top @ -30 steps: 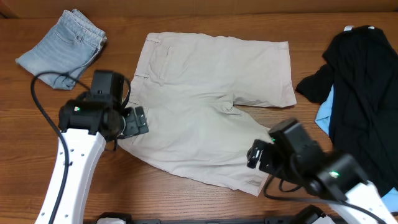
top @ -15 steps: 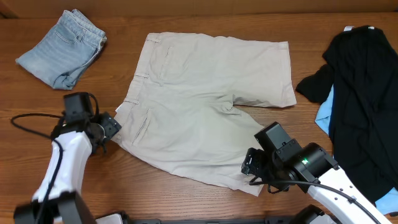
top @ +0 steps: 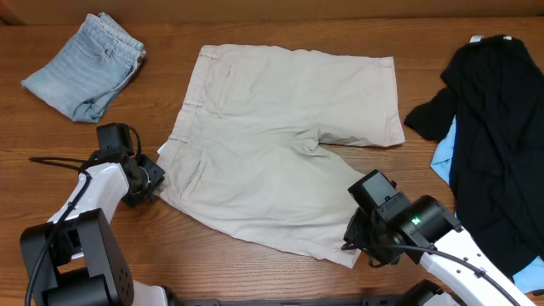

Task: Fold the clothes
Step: 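Move both grippers to the shorts' bottom corners and grasp the hems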

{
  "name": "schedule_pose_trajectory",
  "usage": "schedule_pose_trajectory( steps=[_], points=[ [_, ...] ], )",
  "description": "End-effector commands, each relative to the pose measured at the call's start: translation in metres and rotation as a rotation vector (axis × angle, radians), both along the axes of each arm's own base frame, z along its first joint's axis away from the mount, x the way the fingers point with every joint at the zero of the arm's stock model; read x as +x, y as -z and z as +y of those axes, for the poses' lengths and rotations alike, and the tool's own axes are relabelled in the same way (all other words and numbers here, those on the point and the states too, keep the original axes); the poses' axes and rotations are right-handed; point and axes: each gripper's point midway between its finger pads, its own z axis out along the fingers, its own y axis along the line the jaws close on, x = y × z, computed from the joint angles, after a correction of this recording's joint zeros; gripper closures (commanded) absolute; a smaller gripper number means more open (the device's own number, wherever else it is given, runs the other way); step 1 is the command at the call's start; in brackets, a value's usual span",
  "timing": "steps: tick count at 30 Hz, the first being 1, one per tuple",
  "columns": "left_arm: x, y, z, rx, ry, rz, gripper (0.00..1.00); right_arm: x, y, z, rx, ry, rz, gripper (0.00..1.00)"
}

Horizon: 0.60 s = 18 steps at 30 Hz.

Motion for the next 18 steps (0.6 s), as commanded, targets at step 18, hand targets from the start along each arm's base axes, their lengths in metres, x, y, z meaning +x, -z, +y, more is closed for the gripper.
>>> schedule_pose_trajectory(
  steps=[18],
  points=[
    [-0.023, 0.029, -0.008, -0.04, -0.008, 0.104, 0.96, -0.027, 0.078, 0.009, -0.047, 0.069, 0.14, 0.34]
  ],
)
